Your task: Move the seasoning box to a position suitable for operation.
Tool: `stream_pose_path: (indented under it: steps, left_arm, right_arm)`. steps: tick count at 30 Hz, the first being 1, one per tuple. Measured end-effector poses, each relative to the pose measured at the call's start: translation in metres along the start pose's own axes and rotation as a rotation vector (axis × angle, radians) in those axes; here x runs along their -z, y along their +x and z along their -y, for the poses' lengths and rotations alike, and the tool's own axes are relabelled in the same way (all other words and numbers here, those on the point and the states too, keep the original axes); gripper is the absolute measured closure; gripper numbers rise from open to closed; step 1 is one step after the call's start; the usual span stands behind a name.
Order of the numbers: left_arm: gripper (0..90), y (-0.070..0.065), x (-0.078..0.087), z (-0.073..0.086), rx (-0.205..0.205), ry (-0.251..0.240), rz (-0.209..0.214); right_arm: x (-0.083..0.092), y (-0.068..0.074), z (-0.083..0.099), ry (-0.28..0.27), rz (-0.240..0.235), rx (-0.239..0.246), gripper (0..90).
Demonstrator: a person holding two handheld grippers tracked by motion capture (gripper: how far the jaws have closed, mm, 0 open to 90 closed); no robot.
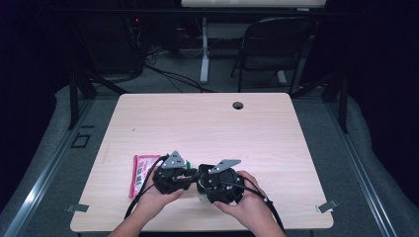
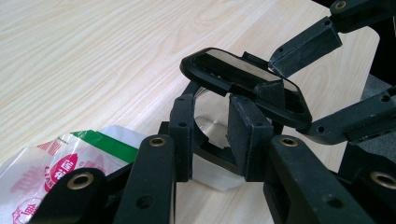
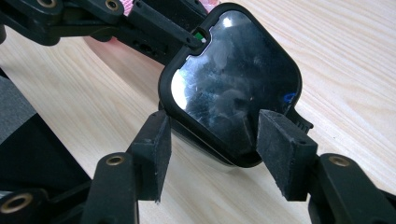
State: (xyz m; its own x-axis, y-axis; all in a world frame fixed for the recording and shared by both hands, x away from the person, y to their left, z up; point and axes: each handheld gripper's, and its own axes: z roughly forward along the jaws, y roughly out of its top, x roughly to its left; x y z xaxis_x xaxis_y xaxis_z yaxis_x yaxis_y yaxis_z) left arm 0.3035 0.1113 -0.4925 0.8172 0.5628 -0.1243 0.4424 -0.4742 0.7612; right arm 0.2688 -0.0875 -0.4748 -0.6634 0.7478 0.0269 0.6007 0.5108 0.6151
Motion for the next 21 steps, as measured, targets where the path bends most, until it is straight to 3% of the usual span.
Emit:
stream_pose_path:
  steps: [6,12,21]
  left_arm:
    - [65.8,0.0,-0.003,0.002,0.002,0.011,0.008]
    - [62.7,-0.004,-0.01,0.004,-0.048,0.034,-0.039]
    - [60.9,-0.005,-0.015,0.006,-0.067,0.055,-0.067]
  right_arm:
    - [0.002,-0.002,0.0,-0.007,-0.01,-0.016,46.7]
    - [0.004,-0.004,0.0,-0.01,-0.02,-0.021,46.9]
    - [0.007,-0.006,0.0,-0.022,-0.026,-0.033,47.1]
